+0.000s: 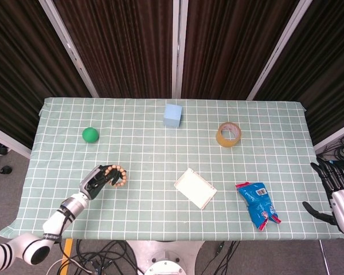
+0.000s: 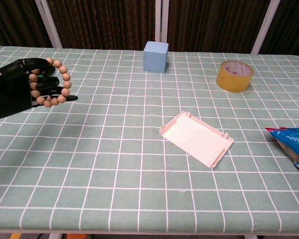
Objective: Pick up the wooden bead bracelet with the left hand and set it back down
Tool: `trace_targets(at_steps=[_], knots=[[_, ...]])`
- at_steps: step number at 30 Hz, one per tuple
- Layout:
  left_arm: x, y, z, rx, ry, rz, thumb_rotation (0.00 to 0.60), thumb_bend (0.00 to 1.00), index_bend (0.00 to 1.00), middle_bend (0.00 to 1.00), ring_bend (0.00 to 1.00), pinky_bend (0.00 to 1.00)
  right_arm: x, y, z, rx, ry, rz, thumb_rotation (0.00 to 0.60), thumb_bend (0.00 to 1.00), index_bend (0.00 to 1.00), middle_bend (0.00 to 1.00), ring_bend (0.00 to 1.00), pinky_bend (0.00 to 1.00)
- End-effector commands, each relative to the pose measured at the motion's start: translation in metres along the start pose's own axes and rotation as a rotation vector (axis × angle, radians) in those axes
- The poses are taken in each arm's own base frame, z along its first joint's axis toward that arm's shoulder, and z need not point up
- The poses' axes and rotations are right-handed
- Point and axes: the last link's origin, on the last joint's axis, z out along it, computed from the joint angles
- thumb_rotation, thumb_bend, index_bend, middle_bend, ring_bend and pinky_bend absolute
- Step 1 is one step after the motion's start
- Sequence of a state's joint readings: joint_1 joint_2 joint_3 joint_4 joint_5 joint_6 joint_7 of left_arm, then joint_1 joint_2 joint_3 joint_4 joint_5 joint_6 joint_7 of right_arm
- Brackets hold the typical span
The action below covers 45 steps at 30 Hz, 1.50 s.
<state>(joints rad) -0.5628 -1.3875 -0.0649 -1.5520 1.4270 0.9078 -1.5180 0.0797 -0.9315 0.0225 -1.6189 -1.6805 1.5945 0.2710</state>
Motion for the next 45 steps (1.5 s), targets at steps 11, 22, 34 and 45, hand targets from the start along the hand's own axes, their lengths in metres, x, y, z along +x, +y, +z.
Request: trace_targets(at_steps=[11, 22, 34, 45], knots=[[-0.0006, 0.0000, -0.0018, -0.011, 0.005, 0.003, 0.194, 0.51, 0.68, 0.76, 0.46, 0.18, -0.0001, 0.0007, -0.0005, 0.001, 0.001, 0.003, 0.600, 0.10, 0.00, 0.00, 0.00, 0.00], [-0.0019, 0.0002, -0.0019, -0.020, 0.004, 0.019, 0.182, 0.49, 0.68, 0.77, 0.46, 0.18, 0.0012, -0.0003, -0.0023, 0.004, 0.005, -0.001, 0.600, 0.10, 0.00, 0.00, 0.00, 0.00], [-0.0017, -0.0015, -0.0039, -0.017, 0.007, 0.015, 0.279, 0.56, 0.69, 0.77, 0.46, 0.18, 0.0020, -0.0016, -0.0028, 0.005, 0.007, -0.003, 0.600, 0.10, 0.00, 0.00, 0.00, 0.00], [-0.0018, 0.0019, -0.0060, -0.034, 0.003, 0.031, 0.312, 0.63, 0.68, 0.76, 0.46, 0.19, 0.0039, -0.0026, -0.0041, 0.009, 0.014, -0.003, 0.600, 0.10, 0.00, 0.00, 0.00, 0.00]])
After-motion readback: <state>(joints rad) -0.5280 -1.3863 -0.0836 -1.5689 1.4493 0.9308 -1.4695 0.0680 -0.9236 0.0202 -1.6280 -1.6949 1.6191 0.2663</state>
